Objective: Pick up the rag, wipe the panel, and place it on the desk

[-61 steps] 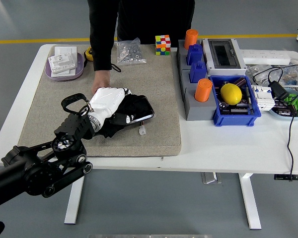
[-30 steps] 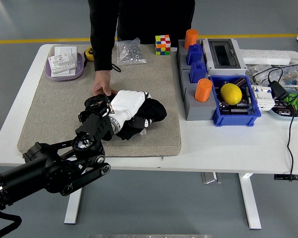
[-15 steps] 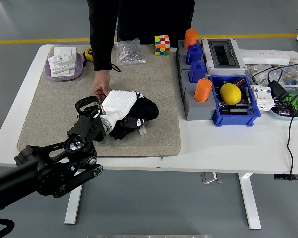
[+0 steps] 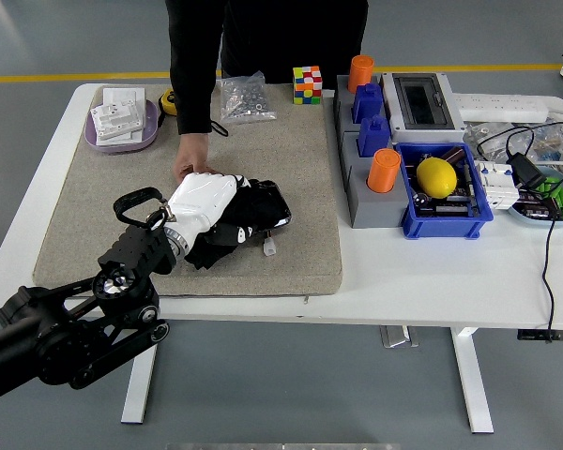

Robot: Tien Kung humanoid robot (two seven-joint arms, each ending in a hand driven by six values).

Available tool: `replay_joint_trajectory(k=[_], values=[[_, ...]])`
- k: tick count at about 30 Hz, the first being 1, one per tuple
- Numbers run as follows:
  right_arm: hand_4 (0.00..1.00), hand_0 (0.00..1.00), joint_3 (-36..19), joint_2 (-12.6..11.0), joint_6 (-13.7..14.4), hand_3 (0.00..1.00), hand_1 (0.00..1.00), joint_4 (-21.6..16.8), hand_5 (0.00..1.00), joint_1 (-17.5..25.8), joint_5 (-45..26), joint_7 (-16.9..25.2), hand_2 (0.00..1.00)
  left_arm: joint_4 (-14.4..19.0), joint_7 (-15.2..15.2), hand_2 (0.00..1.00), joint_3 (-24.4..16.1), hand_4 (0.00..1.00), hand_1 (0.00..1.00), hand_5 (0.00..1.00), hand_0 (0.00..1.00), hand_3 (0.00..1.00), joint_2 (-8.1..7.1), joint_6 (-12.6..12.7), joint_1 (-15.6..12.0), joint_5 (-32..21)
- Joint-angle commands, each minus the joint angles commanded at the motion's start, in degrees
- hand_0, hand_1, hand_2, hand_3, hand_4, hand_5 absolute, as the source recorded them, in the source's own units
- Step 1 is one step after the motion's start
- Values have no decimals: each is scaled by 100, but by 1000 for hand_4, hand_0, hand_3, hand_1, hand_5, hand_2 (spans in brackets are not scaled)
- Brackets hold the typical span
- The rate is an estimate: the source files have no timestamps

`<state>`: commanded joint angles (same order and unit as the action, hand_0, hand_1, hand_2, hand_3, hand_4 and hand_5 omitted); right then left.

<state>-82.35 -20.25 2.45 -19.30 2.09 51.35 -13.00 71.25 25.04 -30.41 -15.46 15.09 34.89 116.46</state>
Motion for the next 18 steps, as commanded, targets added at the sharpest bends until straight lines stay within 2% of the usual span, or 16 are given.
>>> replay_joint_trajectory(k=[10,18], values=[[998,692,-15,8,5,621,459,-1,704,22,6,3,642,-34,5,454,-306,78,108,2,234,354,-259,-21,-267,119],[998,693,-85,5,-8,621,460,18,704,42,32,-7,642,77,2,454,-537,78,108,2,234,354,-552,-15,-488,209]])
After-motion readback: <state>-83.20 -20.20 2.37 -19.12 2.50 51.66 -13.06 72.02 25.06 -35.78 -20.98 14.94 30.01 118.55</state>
